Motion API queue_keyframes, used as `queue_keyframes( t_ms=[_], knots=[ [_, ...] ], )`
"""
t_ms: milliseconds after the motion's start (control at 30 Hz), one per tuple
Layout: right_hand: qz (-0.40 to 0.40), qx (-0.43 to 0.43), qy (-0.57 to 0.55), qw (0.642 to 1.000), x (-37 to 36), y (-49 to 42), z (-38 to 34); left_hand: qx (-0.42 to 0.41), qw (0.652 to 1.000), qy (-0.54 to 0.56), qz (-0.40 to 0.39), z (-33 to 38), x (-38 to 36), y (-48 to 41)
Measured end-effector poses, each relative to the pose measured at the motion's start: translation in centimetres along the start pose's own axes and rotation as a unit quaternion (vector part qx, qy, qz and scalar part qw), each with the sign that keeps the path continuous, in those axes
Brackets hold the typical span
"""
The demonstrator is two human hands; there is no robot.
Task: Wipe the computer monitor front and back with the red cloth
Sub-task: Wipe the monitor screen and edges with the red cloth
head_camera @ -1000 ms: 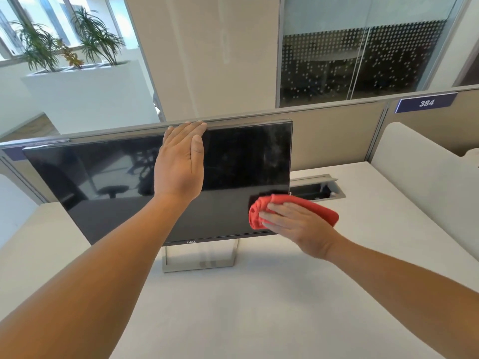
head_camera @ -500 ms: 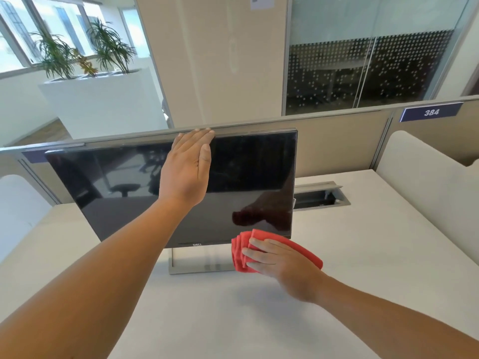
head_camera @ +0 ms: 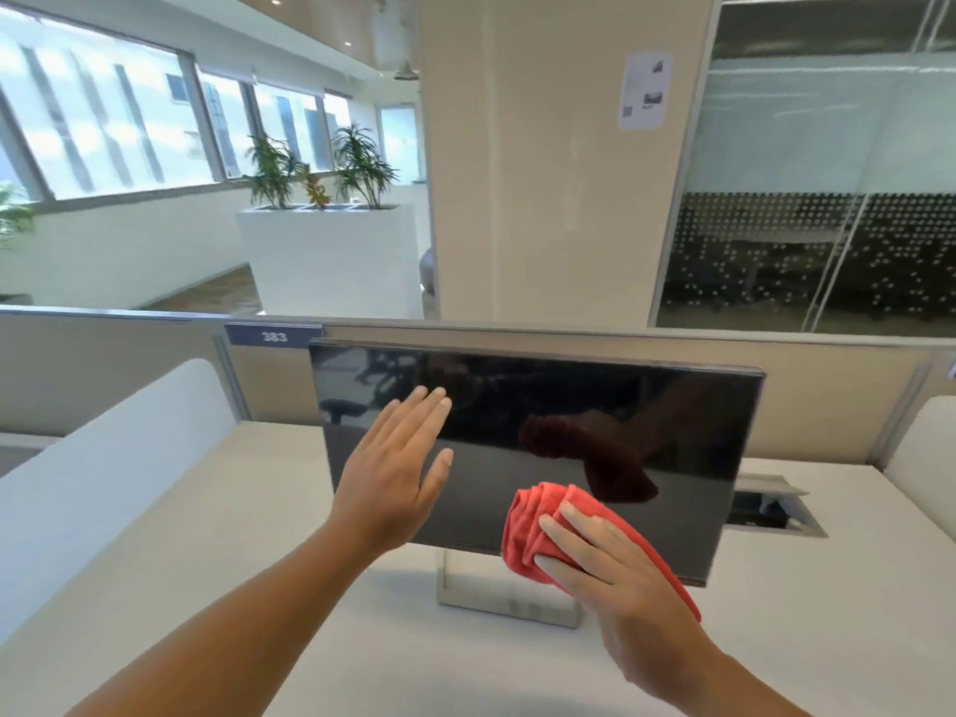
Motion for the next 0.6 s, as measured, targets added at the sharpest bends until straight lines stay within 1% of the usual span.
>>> queue_keyframes(
  t_ms=[100, 200, 367, 467, 600],
  knots=[
    [0.037, -0.004, 0.003, 0.999, 0.7, -3.9, -2.6, 0.043, 0.999, 0.013, 0.023, -4.1, 1.5, 0.8],
    [0.087, 0.007, 0.004, 0.996, 1.9, -8.2, -5.3, 0.054, 0.998, 0.014, 0.042, -7.6, 3.3, 0.6],
    [0.113, 0.042, 0.024, 0.992, 3.1, -16.3, -9.7, 0.081, 0.993, 0.034, 0.081, -13.2, 5.6, -0.6],
    [0.116, 0.041, 0.058, 0.991, 3.6, -21.8, -11.1, 0.075, 0.993, 0.040, 0.082, -15.2, 6.0, -2.1],
    [0.097, -0.009, 0.115, 0.989, 4.0, -28.0, -11.2, 0.027, 0.994, 0.087, 0.063, -15.4, 5.6, -4.3]
  ],
)
Point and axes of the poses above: each hand's wrist, its own y-axis away from the middle knuckle, its own x-axis out of the back of the hand, z = x × y, the point moved 8 cm from there along -y, towards the middle knuckle, and after that the axes turned 5 degrees about y, right-handed, at the moved point
